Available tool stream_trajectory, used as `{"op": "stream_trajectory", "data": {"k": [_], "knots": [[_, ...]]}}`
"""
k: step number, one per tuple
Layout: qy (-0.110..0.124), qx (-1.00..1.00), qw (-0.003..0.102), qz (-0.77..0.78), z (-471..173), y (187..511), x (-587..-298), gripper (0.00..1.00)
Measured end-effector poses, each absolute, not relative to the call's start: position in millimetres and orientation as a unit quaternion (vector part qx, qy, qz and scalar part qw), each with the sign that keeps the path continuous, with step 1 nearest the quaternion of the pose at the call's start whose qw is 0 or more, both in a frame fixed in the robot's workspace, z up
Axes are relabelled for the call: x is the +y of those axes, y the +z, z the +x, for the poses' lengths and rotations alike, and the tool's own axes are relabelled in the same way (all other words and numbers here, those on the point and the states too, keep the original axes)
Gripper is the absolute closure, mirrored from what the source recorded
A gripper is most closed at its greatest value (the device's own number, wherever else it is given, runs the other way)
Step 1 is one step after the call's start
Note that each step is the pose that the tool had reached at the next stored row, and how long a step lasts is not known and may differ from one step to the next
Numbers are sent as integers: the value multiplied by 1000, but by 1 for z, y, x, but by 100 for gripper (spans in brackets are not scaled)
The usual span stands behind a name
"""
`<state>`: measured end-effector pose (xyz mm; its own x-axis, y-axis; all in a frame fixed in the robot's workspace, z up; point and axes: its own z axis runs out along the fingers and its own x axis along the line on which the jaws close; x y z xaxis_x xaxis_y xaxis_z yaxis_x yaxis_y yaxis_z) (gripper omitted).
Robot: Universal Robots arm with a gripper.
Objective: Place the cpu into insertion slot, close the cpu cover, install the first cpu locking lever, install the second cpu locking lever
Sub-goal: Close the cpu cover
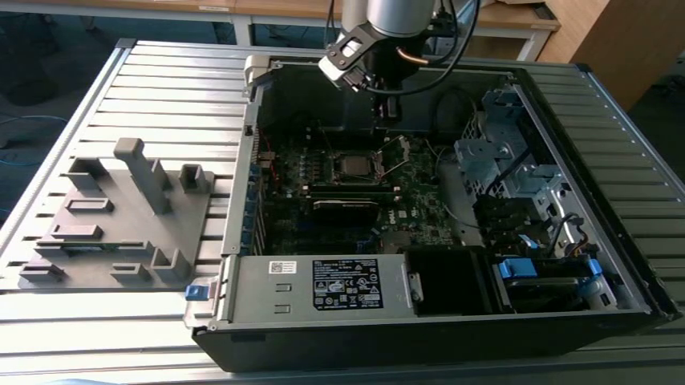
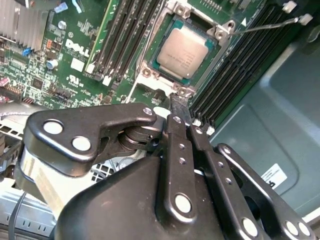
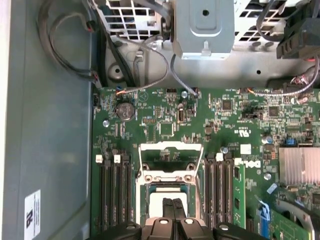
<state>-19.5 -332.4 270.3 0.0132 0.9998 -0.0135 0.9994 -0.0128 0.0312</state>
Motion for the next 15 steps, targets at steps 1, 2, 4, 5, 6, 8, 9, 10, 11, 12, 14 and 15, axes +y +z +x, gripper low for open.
{"op": "stream_trajectory", "data": {"k": [1, 2, 4, 5, 6, 8, 9, 10, 11, 12, 14, 15], "knots": [[6, 702, 16, 712, -18, 270, -332, 89], [6, 702, 16, 712, -17, 270, -332, 89], [6, 702, 16, 712, -14, 270, -332, 89], [6, 702, 16, 712, -13, 270, -332, 89], [6, 702, 16, 712, -11, 270, -332, 89], [6, 702, 16, 712, -8, 269, -332, 89], [6, 702, 16, 712, -7, 269, -332, 89], [6, 702, 16, 712, -5, 269, -332, 89], [6, 702, 16, 712, -4, 269, -332, 89], [6, 702, 16, 712, -2, 269, -332, 89], [6, 702, 16, 712, 0, 268, -332, 89], [6, 702, 16, 712, 2, 268, -332, 89]]}}
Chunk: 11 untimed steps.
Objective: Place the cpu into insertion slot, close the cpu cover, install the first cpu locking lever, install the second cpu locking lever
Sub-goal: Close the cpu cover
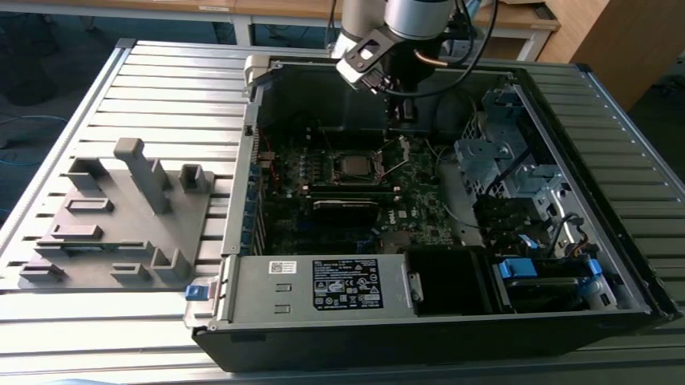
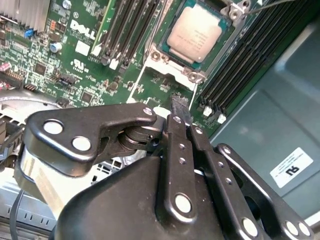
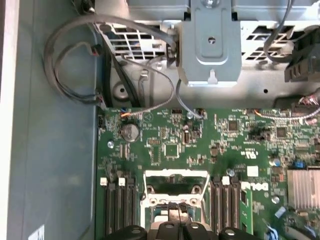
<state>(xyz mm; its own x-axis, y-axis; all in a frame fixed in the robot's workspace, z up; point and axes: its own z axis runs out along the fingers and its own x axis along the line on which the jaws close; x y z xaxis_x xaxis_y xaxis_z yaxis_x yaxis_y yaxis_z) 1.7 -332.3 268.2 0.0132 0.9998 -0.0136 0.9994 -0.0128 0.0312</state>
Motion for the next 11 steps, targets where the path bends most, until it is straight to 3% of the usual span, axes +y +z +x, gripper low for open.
{"op": "stream_trajectory", "data": {"k": [11], "knots": [[6, 702, 16, 712, 19, 267, -332, 89]]}}
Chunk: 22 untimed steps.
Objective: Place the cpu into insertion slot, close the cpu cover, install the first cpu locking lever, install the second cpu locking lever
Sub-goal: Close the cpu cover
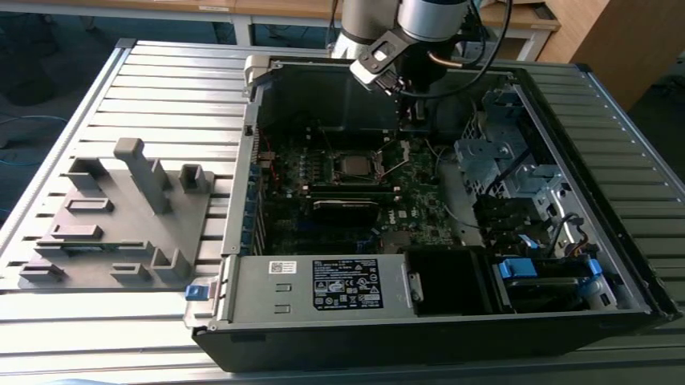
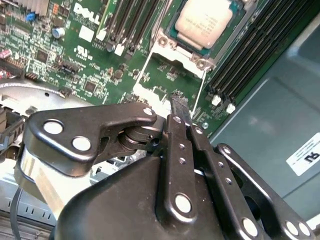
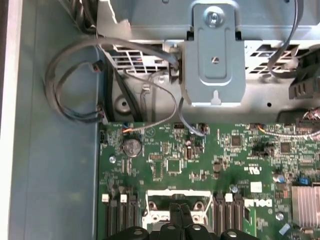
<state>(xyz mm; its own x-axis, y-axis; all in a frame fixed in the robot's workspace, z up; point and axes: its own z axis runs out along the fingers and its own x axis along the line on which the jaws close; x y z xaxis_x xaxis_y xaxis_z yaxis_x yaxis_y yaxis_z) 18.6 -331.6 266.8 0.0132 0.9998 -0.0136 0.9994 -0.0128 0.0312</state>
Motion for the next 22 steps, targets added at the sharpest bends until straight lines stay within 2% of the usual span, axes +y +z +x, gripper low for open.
{"op": "stream_trajectory", "data": {"k": [22], "knots": [[6, 702, 16, 712, 47, 265, -329, 89]]}}
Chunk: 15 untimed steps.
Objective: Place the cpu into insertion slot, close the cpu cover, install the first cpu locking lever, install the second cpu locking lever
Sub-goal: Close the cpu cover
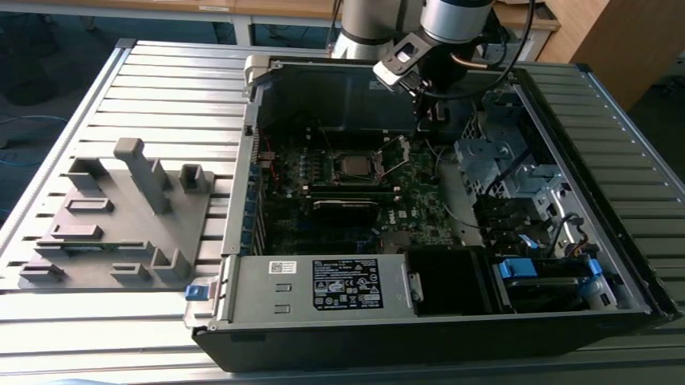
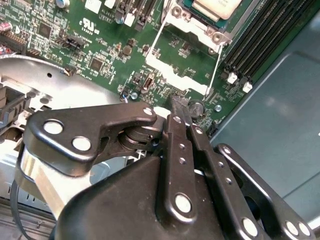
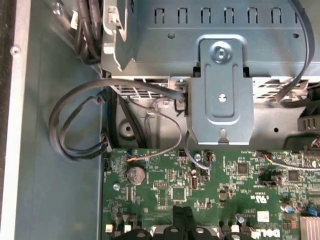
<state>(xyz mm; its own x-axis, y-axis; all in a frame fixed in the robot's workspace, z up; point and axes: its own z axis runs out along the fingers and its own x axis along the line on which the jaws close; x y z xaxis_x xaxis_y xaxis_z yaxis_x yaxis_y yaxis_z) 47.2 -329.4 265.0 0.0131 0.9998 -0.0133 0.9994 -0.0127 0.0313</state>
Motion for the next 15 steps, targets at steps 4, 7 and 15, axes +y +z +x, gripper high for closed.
{"op": "stream_trajectory", "data": {"k": [4, 7, 15], "knots": [[6, 702, 16, 712, 49, 265, -329, 89], [6, 702, 16, 712, 49, 265, -329, 89], [6, 702, 16, 712, 49, 256, -329, 89]]}}
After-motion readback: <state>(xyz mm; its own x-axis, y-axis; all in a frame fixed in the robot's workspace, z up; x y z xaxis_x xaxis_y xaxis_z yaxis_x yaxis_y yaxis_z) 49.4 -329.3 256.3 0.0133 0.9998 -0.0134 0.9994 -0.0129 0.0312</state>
